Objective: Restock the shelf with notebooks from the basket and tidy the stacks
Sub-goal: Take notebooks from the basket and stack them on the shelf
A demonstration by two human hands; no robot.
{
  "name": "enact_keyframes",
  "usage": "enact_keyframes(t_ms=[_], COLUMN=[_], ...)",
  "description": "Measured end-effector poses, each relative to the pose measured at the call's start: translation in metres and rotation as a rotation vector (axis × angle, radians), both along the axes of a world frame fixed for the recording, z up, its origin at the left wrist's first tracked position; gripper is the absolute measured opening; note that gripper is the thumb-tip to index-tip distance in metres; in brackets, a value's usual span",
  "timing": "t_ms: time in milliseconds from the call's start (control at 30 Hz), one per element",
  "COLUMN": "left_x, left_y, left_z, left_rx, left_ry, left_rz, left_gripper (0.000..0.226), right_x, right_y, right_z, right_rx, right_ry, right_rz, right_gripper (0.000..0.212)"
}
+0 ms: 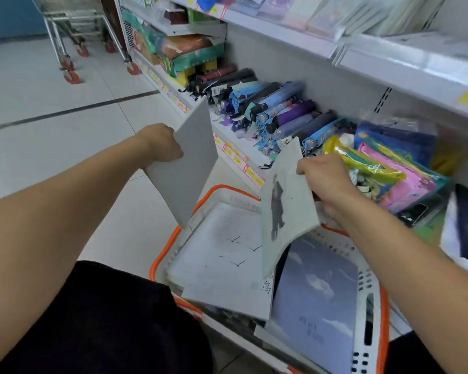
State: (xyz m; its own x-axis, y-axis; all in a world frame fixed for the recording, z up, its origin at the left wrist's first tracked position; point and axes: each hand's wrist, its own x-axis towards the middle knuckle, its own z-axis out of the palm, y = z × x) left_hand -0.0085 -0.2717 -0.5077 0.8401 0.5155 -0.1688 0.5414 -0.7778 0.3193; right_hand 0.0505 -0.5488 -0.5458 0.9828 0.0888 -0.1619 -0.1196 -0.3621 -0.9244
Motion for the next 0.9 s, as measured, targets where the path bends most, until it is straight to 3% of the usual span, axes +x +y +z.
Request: enact_keyframes(t_ms=[67,167,267,367,500,600,767,900], left_x=[0.001,0.006,0.013,0.016,0.015,0.014,0.016,0.022], left_y=[-0.001,-0.012,-0.025,-0.029,-0.026,-0.027,-0.055,-0.089], left_z=[0.006,0.016,0.029,0.037,0.038,0.037,0.042,0.047], left_rx=[-0.116,-0.491,-0.621,-0.694,-0.778,-1.051,-1.527,-1.584], left_ry=[-0.033,-0.146,-0.229,-0.312,-0.387,-0.364,-0.462,-0.409], left_rz=[0.027,0.067,0.04,0.041,0.106,0.174,0.232,0.143], left_gripper=[0.045,0.043,0.039,0.034,0.034,0.039,0.019,0.027], right_x=[0.006,0.012,0.018,0.024,0.025,0.023,0.017,0.013], right_y=[-0.019,-0.04,-0.055,-0.075,-0.098,-0.1,-0.099,-0.097], right_z=[0.04,0.076,0.089,0.09,0.08,0.07,0.061,0.064], right_rx=[0.056,0.236,0.317,0.338,0.266,0.263,0.306,0.494], right_ry=[-0.063,-0.053,-0.063,-0.105,-0.108,-0.038,0.066,0.16], right_rz=[-0.013,0.008,-0.009,-0.038,-0.073,-0.052,0.008,0.067], right_gripper=[0.02,0.01,0.012,0.025,0.022,0.017,0.025,0.027])
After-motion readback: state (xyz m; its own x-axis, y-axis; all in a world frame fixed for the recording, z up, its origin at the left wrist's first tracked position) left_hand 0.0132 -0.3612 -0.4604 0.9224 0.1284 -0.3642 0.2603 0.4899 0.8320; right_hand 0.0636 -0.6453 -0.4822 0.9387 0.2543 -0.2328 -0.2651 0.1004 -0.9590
